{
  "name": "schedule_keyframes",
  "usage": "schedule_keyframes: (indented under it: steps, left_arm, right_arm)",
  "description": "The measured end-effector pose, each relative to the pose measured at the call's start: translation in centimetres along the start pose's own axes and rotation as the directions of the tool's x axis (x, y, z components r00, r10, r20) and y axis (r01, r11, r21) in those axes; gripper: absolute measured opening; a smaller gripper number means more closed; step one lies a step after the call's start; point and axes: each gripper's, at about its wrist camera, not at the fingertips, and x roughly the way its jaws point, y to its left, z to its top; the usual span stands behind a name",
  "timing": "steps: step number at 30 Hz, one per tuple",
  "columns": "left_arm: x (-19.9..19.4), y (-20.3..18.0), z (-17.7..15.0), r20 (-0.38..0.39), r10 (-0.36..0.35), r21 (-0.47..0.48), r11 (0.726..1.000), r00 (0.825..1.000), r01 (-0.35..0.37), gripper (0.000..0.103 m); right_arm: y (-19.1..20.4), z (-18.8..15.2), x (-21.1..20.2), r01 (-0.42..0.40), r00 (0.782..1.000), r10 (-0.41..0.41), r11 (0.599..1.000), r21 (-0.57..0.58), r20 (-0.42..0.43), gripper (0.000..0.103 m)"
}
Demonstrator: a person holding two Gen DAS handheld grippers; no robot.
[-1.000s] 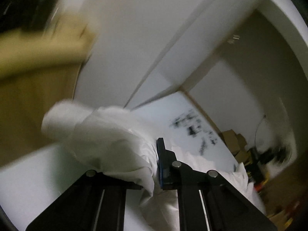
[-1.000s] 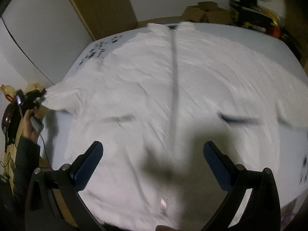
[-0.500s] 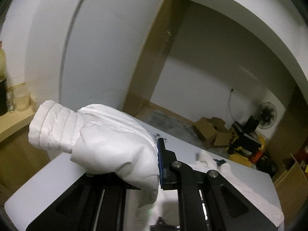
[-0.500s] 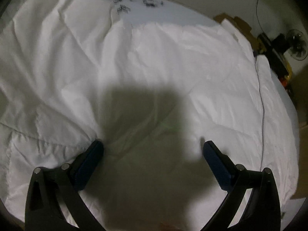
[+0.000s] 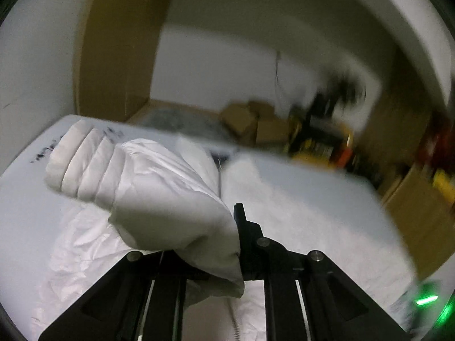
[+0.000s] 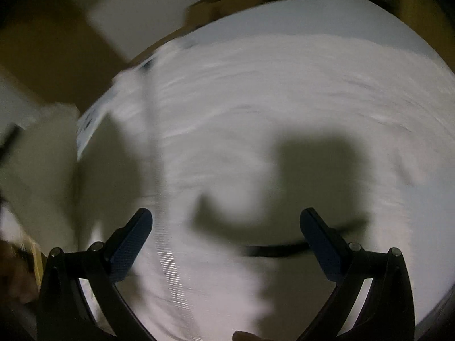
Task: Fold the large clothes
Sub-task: 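Carry the sleeve across the jacket body with the left tool and release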
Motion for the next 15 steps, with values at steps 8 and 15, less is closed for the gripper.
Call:
schedule_keyframes:
  steps: [8,15]
  left_arm:
    - [8.8,-5.4,-9.5,-0.189,0.146,0.194,0.975,0.971,-0.109,0.021]
    - [5.9,-5.9,-10.2,-0.237,-0.096,0.179,0.974,0.967,0.141,0.103]
  right_arm:
    - [-9.3,-0.8,-3.4,0.001,0.998,-0.005,0.998,0.065,0.059,0.103]
    - [-6.1,-1.9,-5.4,-0.045,0.992,0.045,0.999,-0.009,0.118,0.103]
